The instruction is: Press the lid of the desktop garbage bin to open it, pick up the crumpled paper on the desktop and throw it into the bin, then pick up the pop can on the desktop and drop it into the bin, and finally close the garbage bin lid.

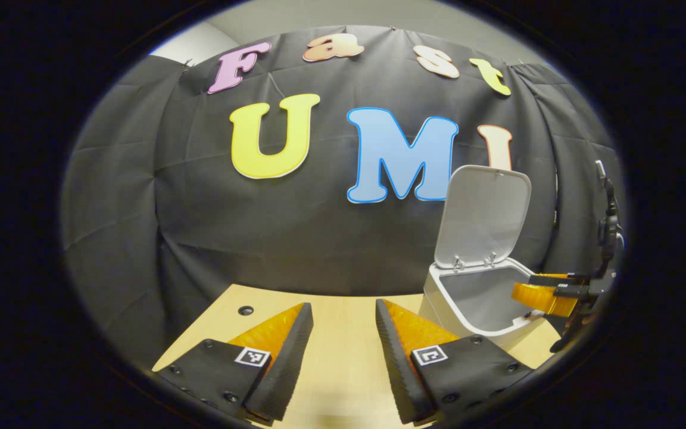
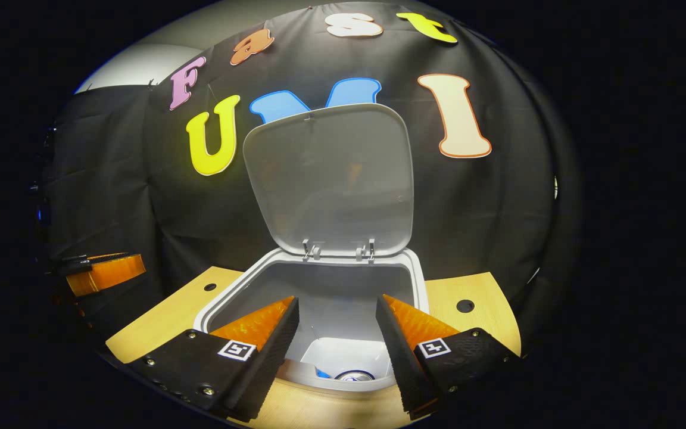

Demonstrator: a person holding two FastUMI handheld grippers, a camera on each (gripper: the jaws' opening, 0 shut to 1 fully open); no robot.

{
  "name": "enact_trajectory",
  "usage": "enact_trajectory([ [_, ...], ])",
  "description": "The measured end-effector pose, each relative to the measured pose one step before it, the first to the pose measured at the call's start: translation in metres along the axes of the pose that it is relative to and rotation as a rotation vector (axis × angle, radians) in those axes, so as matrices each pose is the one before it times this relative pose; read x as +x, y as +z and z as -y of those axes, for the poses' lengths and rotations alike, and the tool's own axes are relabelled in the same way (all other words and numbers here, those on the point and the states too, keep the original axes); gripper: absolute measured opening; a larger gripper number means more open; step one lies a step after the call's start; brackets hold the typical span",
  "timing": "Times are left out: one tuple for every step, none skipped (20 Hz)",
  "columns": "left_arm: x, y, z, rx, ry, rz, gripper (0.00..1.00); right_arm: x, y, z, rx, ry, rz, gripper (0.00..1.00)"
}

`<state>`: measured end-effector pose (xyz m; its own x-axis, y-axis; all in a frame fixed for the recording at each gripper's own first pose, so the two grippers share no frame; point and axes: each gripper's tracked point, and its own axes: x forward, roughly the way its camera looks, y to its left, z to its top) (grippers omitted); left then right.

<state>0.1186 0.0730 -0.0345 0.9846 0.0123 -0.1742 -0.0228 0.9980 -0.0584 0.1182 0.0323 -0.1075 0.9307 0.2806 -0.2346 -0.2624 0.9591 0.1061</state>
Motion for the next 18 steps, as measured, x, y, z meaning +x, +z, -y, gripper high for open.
enact_trajectory([
  [-0.00061,-0.00034,0.00132,-0.00098,-0.00155,-0.00045,0.72,-0.00061,0.00193,0.00104,-0.00072,-0.00244,0.00492,0.84],
  [-0.00043,0.00026,0.00092,-0.00104,-0.00171,-0.00015,0.72,-0.00094,0.00174,0.00068,-0.00126,-0.00186,0.00264,0.83],
  [0.00055,-0.00022,0.00050,-0.00014,-0.00151,-0.00021,0.72,-0.00087,0.00181,0.00031,-0.00122,-0.00105,0.00329,0.83],
  [0.00051,0.00050,0.00095,0.00120,-0.00057,0.00041,0.72,-0.00138,0.00332,-0.00059,-0.00102,0.00005,0.00454,0.84],
  [-0.00103,0.00023,0.00076,0.00089,-0.00107,0.00078,0.72,-0.00149,0.00345,-0.00050,-0.00121,0.00046,0.00860,0.84],
  [-0.00037,0.00000,-0.00001,0.00061,-0.00029,0.00093,0.72,-0.00109,0.00585,-0.00079,-0.00378,-0.00022,0.01042,0.84],
  [-0.00006,0.00001,-0.00048,0.00001,0.00011,0.00025,0.72,-0.00165,0.00618,-0.00075,-0.00644,-0.00070,0.01341,0.84],
  [-0.00053,0.00002,0.00010,-0.00091,0.00002,-0.00040,0.72,-0.00081,0.00821,-0.00076,-0.00535,0.00098,0.01430,0.83],
  [0.00032,-0.00062,-0.00037,-0.00203,0.00062,-0.00027,0.72,-0.00115,0.00910,-0.00240,-0.00326,0.00362,0.01666,0.83],
  [-0.00068,-0.00044,-0.00047,-0.00302,0.00049,-0.00012,0.72,-0.00144,0.01180,-0.00233,-0.00297,0.00357,0.02060,0.83],
  [-0.00046,-0.00016,-0.00082,-0.00337,0.00151,-0.00058,0.72,-0.00127,0.01258,-0.00221,-0.00188,0.00244,0.02539,0.83],
  [-0.00018,-0.00018,-0.00013,-0.00335,0.00093,-0.00088,0.72,-0.00086,0.01318,-0.00246,-0.00160,0.00203,0.02548,0.83],
  [0.00068,-0.00066,-0.00034,-0.00357,0.00103,-0.00105,0.72,-0.00062,0.01306,-0.00277,-0.00222,0.00181,0.02664,0.83],
  [0.00001,-0.00065,-0.00077,-0.00509,0.00178,-0.00117,0.72,-0.00063,0.01289,-0.00202,-0.00338,-0.00190,0.02692,0.83],
  [-0.00092,-0.00065,-0.00119,-0.00704,0.00185,-0.00060,0.72,0.00013,0.01203,-0.00159,-0.00059,-0.00147,0.02667,0.83],
  [-0.00038,-0.00075,-0.00104,-0.00718,0.00198,-0.00026,0.75,0.00062,0.01151,-0.00195,0.00156,-0.00239,0.02286,0.83],
  [0.00041,-0.00002,-0.00074,-0.00666,0.00137,-0.00080,0.70,-0.00033,0.00986,-0.00227,0.00218,-0.00085,0.02312,0.83],
  [-0.00032,-0.00093,-0.00107,-0.00533,0.00108,-0.00192,0.70,0.00157,0.01063,-0.00103,0.00153,-0.00429,0.02054,0.83],
])
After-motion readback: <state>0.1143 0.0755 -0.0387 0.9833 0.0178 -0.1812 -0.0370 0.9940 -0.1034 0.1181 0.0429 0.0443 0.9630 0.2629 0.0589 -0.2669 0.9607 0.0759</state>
